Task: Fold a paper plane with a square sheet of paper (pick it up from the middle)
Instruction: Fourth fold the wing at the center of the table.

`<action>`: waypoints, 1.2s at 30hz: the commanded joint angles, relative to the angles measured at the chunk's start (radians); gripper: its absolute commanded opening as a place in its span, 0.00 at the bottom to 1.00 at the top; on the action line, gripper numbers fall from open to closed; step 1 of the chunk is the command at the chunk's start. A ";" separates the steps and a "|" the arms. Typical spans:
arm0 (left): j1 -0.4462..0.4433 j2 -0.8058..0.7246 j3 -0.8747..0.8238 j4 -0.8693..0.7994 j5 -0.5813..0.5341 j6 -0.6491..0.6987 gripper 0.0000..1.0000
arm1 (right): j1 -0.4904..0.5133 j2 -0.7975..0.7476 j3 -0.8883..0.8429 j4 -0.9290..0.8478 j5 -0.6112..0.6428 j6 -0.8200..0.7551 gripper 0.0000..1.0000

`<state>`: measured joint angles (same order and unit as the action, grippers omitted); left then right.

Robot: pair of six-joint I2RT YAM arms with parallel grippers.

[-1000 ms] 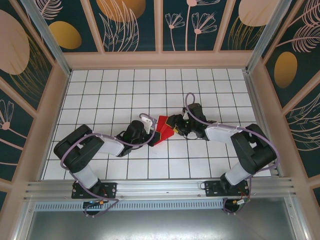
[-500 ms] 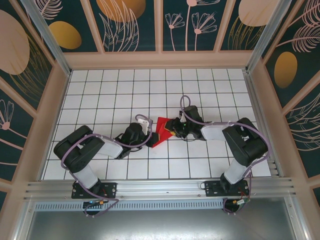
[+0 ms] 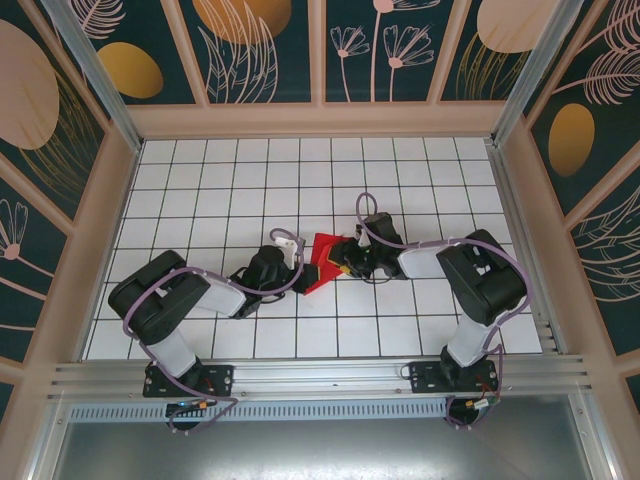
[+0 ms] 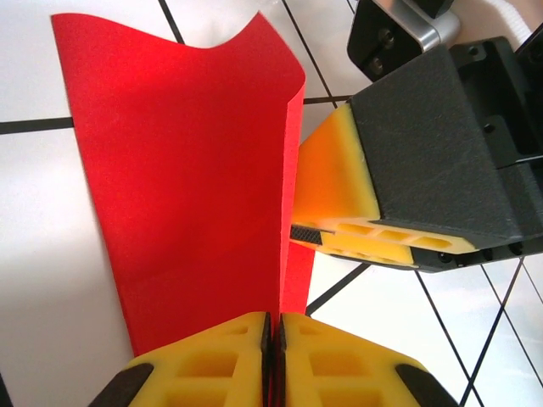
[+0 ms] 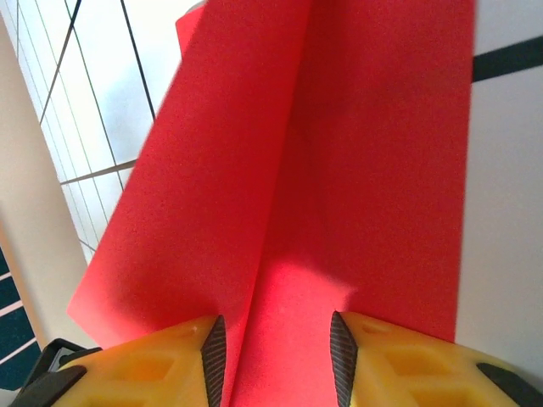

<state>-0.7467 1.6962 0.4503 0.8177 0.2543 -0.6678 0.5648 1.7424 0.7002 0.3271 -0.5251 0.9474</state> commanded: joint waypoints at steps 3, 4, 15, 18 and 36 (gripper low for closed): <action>-0.006 0.012 -0.007 0.017 0.003 -0.012 0.14 | 0.011 -0.006 -0.005 0.078 -0.011 -0.022 0.42; -0.006 0.012 -0.010 0.018 0.002 -0.014 0.14 | 0.013 -0.011 -0.009 0.085 -0.009 -0.024 0.42; -0.006 0.012 -0.022 0.029 -0.010 -0.022 0.12 | 0.026 0.015 0.008 0.067 0.011 -0.050 0.43; -0.004 0.012 -0.024 0.026 -0.014 -0.023 0.11 | 0.031 0.020 0.013 0.057 0.020 -0.065 0.44; 0.000 -0.120 -0.013 -0.151 -0.120 -0.024 0.34 | 0.083 0.150 0.162 -0.359 0.255 -0.061 0.49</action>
<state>-0.7464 1.6230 0.4355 0.7315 0.1886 -0.6899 0.6350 1.7992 0.8597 0.1291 -0.4141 0.8959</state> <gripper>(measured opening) 0.330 0.490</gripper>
